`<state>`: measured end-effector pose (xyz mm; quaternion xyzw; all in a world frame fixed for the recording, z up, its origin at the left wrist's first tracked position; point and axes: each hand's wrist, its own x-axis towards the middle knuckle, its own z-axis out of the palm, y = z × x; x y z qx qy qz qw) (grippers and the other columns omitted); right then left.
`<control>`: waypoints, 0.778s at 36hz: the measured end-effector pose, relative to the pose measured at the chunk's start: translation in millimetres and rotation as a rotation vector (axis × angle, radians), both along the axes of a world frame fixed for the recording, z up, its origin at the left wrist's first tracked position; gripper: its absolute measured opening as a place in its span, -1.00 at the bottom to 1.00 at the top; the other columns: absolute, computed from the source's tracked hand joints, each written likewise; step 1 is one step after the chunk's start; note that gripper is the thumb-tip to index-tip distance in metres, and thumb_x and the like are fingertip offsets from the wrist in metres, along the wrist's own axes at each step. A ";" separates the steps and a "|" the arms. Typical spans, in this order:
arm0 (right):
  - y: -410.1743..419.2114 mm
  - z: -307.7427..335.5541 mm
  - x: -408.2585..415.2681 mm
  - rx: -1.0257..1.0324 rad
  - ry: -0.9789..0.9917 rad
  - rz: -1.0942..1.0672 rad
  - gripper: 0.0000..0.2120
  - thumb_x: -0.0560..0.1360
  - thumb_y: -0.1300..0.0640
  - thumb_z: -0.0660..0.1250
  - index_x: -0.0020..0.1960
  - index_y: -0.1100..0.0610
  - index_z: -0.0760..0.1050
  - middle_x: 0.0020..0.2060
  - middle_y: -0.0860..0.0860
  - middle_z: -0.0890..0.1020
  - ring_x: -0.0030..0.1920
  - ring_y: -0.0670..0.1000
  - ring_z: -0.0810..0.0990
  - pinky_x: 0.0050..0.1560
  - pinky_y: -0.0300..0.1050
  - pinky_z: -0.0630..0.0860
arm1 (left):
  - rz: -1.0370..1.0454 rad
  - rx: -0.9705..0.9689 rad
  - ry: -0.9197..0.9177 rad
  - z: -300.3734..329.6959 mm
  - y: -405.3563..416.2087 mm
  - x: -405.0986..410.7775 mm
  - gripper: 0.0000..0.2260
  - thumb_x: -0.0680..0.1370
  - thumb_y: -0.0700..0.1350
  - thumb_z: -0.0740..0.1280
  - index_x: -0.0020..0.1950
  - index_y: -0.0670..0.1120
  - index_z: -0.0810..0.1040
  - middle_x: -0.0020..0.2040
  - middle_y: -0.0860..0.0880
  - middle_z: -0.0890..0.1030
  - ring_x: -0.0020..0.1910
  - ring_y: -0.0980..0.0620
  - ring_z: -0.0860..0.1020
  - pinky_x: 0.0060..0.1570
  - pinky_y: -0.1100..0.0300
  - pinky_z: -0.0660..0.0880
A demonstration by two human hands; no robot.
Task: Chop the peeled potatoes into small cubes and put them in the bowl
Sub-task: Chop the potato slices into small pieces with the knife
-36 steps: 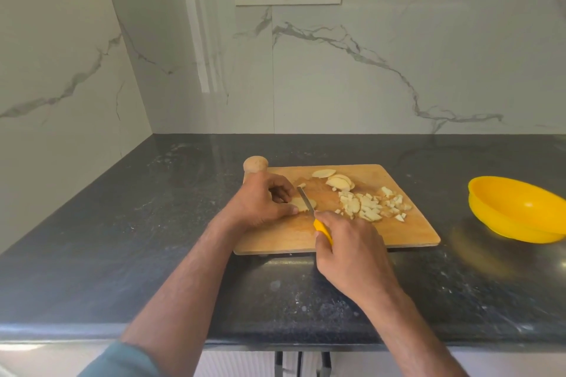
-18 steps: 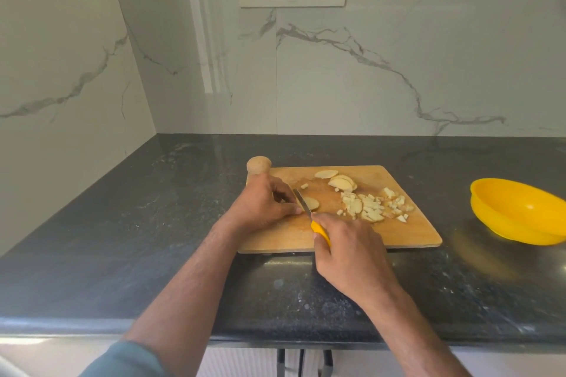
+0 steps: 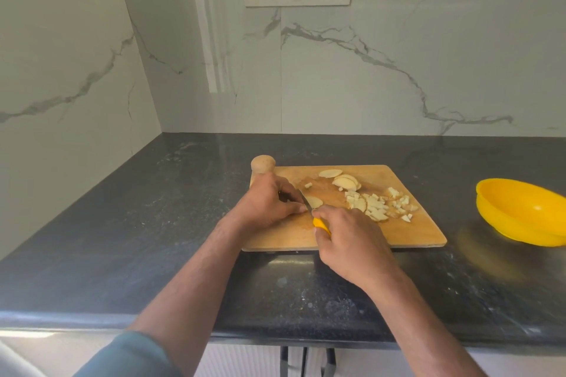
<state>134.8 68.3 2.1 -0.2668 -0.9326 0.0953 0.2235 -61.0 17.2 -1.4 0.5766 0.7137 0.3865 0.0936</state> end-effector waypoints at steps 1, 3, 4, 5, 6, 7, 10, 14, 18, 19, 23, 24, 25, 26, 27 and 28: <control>0.2 0.3 -1.1 0.004 -0.002 -0.003 -0.69 0.62 0.01 0.26 0.34 -0.04 0.51 0.03 -0.07 0.69 -0.08 -0.02 0.63 -0.19 -0.17 0.37 | 0.002 0.001 0.001 0.2 -0.1 0.3 -0.96 0.47 -0.20 0.56 -0.11 -0.10 0.77 -0.16 0.09 0.70 -0.12 0.19 0.63 -0.10 0.43 0.50; 0.3 1.6 -3.1 0.002 -0.006 -0.008 -0.70 0.62 0.01 0.25 0.34 -0.04 0.51 0.04 -0.06 0.69 -0.04 -0.01 0.64 -0.19 -0.17 0.37 | 0.008 0.008 -0.011 0.2 -0.5 1.6 -0.96 0.47 -0.23 0.56 -0.10 -0.14 0.77 -0.16 0.09 0.70 -0.13 0.21 0.61 -0.11 0.45 0.48; 0.3 2.4 -4.1 0.007 -0.010 -0.009 -0.70 0.62 0.01 0.25 0.34 -0.04 0.51 0.05 -0.05 0.68 -0.02 0.01 0.64 -0.19 -0.16 0.37 | 0.010 0.012 -0.020 0.1 -1.0 2.7 -0.96 0.47 -0.24 0.55 -0.10 -0.15 0.77 -0.18 0.11 0.69 -0.15 0.24 0.61 -0.11 0.46 0.47; 0.3 3.1 -4.9 0.014 -0.016 -0.008 -0.70 0.62 0.01 0.25 0.34 -0.04 0.51 0.05 -0.05 0.68 -0.02 0.02 0.64 -0.19 -0.16 0.37 | 0.011 0.015 -0.027 0.1 -1.8 3.9 -0.96 0.47 -0.25 0.55 -0.10 -0.15 0.77 -0.19 0.13 0.68 -0.17 0.27 0.60 -0.12 0.46 0.47; -0.1 3.9 -5.0 0.020 -0.022 -0.006 -0.70 0.62 0.01 0.26 0.34 -0.03 0.51 0.04 -0.04 0.68 -0.03 0.02 0.64 -0.19 -0.16 0.38 | 0.012 0.018 -0.030 -0.1 -2.5 4.8 -0.96 0.47 -0.26 0.55 -0.10 -0.15 0.76 -0.20 0.13 0.68 -0.18 0.28 0.60 -0.12 0.46 0.47; -0.7 4.5 -4.6 0.025 -0.028 -0.005 -0.70 0.62 0.01 0.26 0.34 -0.03 0.51 0.03 -0.04 0.68 -0.04 0.02 0.64 -0.20 -0.15 0.38 | 0.013 0.021 -0.031 -0.2 -3.1 5.1 -0.96 0.47 -0.26 0.55 -0.10 -0.15 0.76 -0.20 0.12 0.69 -0.18 0.27 0.60 -0.12 0.46 0.47; -3.2 4.2 1.2 0.034 -0.036 0.000 -0.69 0.62 0.02 0.27 0.35 -0.03 0.51 0.02 -0.04 0.69 -0.06 0.01 0.64 -0.14 -0.12 0.49 | 0.024 0.029 -0.028 -1.2 -3.3 5.4 -0.95 0.47 -0.23 0.55 -0.08 -0.14 0.76 -0.15 0.02 0.72 -0.12 0.15 0.63 -0.09 0.41 0.51; -6.7 0.6 13.7 0.015 -0.033 0.008 -0.69 0.61 0.02 0.28 0.34 -0.04 0.50 0.00 -0.07 0.67 -0.12 -0.03 0.59 -0.08 -0.09 0.54 | 0.046 0.014 -0.013 -4.5 -1.3 2.5 -0.76 0.48 -0.16 0.57 0.14 -0.05 0.73 -0.08 -0.01 0.68 -0.09 0.10 0.62 -0.06 0.40 0.51; -9.5 1.1 26.7 -0.011 -0.044 0.018 -0.68 0.60 0.00 0.28 0.34 -0.06 0.50 0.05 -0.09 0.66 0.02 0.02 0.61 -0.01 0.02 0.59 | 0.017 -0.023 0.059 -3.8 0.0 1.1 -0.75 0.52 -0.14 0.53 0.19 -0.02 0.72 -0.09 0.06 0.60 -0.06 0.09 0.59 0.02 0.27 0.55; -9.7 1.4 29.7 -0.018 -0.048 0.022 -0.68 0.60 -0.01 0.28 0.34 -0.06 0.50 0.04 -0.09 0.67 0.01 0.02 0.61 -0.02 0.02 0.59 | 0.010 -0.032 0.079 -3.2 0.3 1.5 -0.78 0.53 -0.14 0.51 0.17 -0.02 0.73 -0.10 0.06 0.59 -0.06 0.09 0.58 0.03 0.25 0.55; -6.0 2.3 44.0 -0.058 -0.034 0.031 -0.69 0.58 -0.03 0.32 0.31 -0.07 0.54 -0.02 -0.15 0.68 -0.05 -0.03 0.63 -0.10 -0.08 0.56 | 0.003 -0.044 0.104 -2.2 0.1 3.2 -0.83 0.54 -0.12 0.50 0.12 -0.01 0.74 -0.08 0.11 0.57 -0.06 0.09 0.56 0.02 0.23 0.55; -4.6 2.9 47.9 -0.086 -0.007 0.027 -0.70 0.57 -0.01 0.33 0.30 -0.07 0.56 0.00 -0.15 0.69 -0.02 -0.04 0.65 -0.06 -0.08 0.59 | 0.007 -0.042 0.105 -2.6 -0.2 3.5 -0.83 0.54 -0.12 0.50 0.12 -0.03 0.74 -0.08 0.11 0.57 -0.06 0.09 0.56 0.02 0.22 0.55; -3.3 3.3 51.3 -0.121 0.040 0.018 -0.71 0.57 0.02 0.35 0.29 -0.04 0.58 0.03 -0.14 0.70 -0.01 -0.05 0.67 -0.02 -0.07 0.62 | 0.013 -0.033 0.098 -3.1 -0.5 3.6 -0.83 0.53 -0.12 0.51 0.12 -0.04 0.74 -0.08 0.10 0.58 -0.05 0.09 0.57 0.02 0.22 0.56; -1.9 3.5 53.9 -0.149 0.100 0.005 -0.71 0.57 0.06 0.36 0.28 -0.01 0.60 0.03 -0.13 0.71 -0.03 -0.05 0.69 -0.02 -0.05 0.64 | 0.027 -0.020 0.078 -3.6 -0.9 3.5 -0.81 0.52 -0.13 0.52 0.13 -0.06 0.73 -0.07 0.08 0.61 -0.05 0.10 0.59 0.03 0.23 0.56; -0.4 3.6 54.8 -0.162 0.161 -0.007 -0.72 0.57 0.10 0.36 0.27 0.02 0.62 0.00 -0.10 0.73 -0.09 -0.04 0.70 -0.05 -0.01 0.65 | 0.045 -0.007 0.048 -4.0 -1.2 3.2 -0.78 0.50 -0.14 0.53 0.15 -0.06 0.72 -0.07 0.06 0.63 -0.06 0.12 0.60 0.02 0.26 0.57; 1.2 3.0 54.2 -0.159 0.208 -0.013 -0.73 0.56 0.11 0.37 0.26 0.05 0.63 -0.05 -0.08 0.74 -0.15 -0.02 0.70 -0.10 0.03 0.65 | 0.062 0.003 0.019 -4.5 -1.6 2.8 -0.73 0.49 -0.14 0.55 0.17 -0.06 0.70 -0.07 0.04 0.65 -0.07 0.14 0.61 0.01 0.30 0.57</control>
